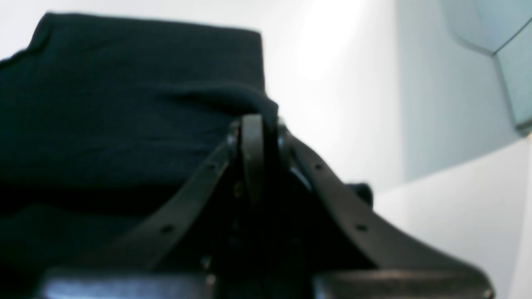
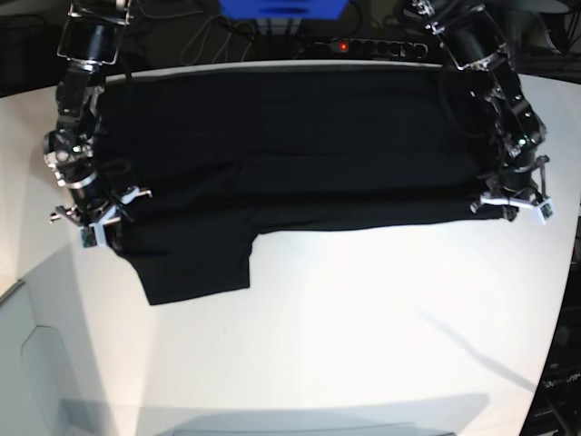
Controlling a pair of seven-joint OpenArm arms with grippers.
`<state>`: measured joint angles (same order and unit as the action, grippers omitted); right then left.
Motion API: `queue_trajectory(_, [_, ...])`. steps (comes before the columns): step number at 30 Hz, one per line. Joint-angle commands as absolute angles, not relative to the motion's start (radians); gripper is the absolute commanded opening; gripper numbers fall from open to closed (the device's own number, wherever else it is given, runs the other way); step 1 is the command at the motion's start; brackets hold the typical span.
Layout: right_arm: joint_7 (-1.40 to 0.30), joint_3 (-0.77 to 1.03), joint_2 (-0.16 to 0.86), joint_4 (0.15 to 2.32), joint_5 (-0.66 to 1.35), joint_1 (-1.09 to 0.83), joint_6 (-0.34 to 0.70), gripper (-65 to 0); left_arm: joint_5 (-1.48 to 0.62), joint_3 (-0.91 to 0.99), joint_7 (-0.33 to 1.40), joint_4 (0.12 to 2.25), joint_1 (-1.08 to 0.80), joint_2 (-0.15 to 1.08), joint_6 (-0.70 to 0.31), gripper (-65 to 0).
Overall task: Fold the T-shirt properly
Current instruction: 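Grasp the hem corners and fold them toward the shoulder edge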
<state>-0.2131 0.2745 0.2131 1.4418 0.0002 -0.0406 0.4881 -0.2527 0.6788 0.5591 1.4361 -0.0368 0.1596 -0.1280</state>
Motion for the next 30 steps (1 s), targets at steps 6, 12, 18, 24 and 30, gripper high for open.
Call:
queue_trajectory(6, [-0.193, 0.278, 0.225, 1.442, 0.007, -0.061, 0.487, -65.0, -0.259, 0.676, 0.533, 1.446, -0.048, 0.163, -0.127, -64.8])
queue_trajectory(12, [-0.191, 0.277, 0.225, 1.445, 0.007, -0.081, 0.489, -45.0, -0.259, 0.68, 0.535, 1.458, -0.061, 0.159, -0.127, -47.8])
queue_trajectory(18, [-0.191, 0.303, 0.202, 1.558, 0.007, -0.099, 0.489, -32.9, -0.259, 0.682, 0.535, 1.544, -0.096, 0.157, -0.127, -35.2])
queue_trajectory(24, [-0.199, 0.311, 0.183, 1.632, 0.007, -0.097, 0.489, -32.9, -0.259, 0.731, 0.533, 1.552, -0.101, 0.16, -0.127, -35.2])
queue_trajectory(30, [-0.2, 0.311, 0.163, 1.633, 0.005, -0.085, 0.489, -32.7, -0.259, 0.74, 0.533, 1.508, -0.059, 0.168, -0.127, -35.2])
